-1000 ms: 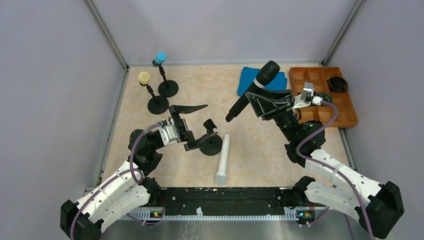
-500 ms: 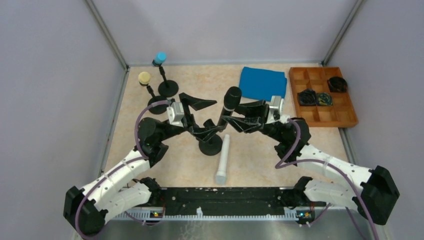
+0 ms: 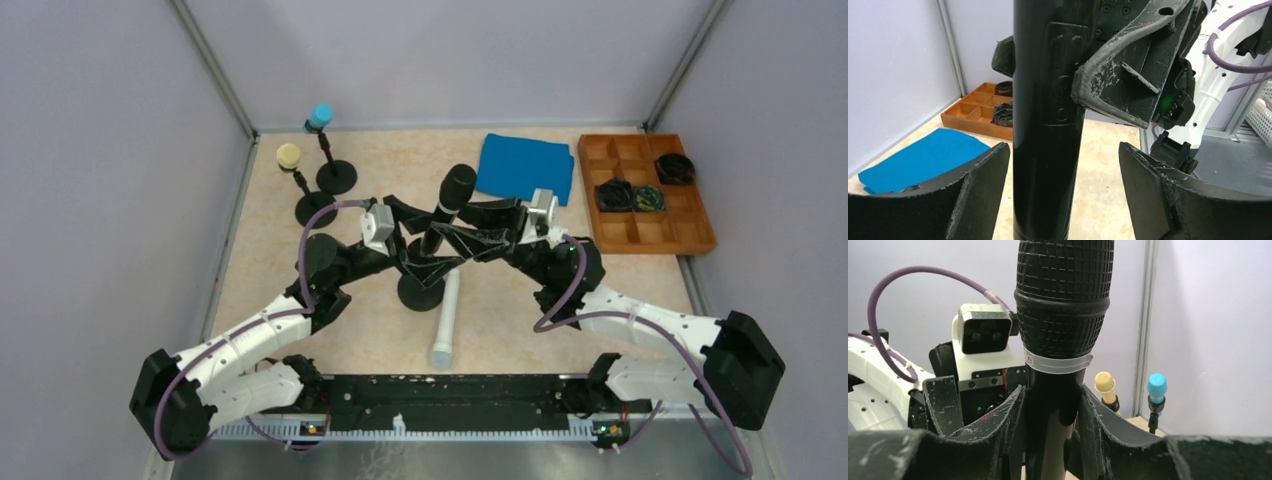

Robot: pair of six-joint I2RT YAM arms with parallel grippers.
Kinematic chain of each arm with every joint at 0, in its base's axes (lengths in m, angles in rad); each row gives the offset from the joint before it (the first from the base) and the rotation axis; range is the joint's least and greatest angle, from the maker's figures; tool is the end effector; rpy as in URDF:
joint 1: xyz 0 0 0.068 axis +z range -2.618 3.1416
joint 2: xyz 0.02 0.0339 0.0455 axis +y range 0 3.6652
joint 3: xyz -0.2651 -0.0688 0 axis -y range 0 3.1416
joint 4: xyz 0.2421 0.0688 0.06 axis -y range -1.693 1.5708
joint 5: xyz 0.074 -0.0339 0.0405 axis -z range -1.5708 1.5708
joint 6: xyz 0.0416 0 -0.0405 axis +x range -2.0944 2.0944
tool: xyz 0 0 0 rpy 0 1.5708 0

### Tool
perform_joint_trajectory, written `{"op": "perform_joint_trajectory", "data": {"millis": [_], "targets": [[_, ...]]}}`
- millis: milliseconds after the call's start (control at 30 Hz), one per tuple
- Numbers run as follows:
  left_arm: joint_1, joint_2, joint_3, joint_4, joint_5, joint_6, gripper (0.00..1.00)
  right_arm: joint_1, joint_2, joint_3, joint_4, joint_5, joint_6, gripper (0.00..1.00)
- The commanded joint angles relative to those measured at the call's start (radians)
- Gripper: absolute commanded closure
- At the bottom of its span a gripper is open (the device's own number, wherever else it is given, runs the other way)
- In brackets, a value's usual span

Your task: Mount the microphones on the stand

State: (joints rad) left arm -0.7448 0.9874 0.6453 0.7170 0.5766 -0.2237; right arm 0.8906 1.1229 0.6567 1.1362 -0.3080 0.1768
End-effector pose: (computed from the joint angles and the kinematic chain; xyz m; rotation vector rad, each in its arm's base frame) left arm 0.1489 -0.1682 0.3499 0.8395 1.0570 -1.1707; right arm 0.1396 0.1926 0.3678 -0.6154 0.7807 1.1223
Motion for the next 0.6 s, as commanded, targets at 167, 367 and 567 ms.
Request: {"op": "perform_joint_trajectory", "data": {"millis": [167, 367, 567], "targets": [[-0.044, -0.007, 0.009, 0.012, -0.119, 0.022, 0.41, 0.050, 0.039, 0.035, 0.120, 0.118, 0.055, 0.99], [-0.047, 0.006, 0.044, -0.032, -0.129, 0.023, 0.87, 0.056, 0.007, 0.029, 0.070, 0.150, 0.036, 0.85], [-0.049, 0.003, 0.103, -0.150, -0.143, 0.069, 1.00, 0.055, -0.055, 0.046, -0.133, 0.162, -0.092, 0.45]]}}
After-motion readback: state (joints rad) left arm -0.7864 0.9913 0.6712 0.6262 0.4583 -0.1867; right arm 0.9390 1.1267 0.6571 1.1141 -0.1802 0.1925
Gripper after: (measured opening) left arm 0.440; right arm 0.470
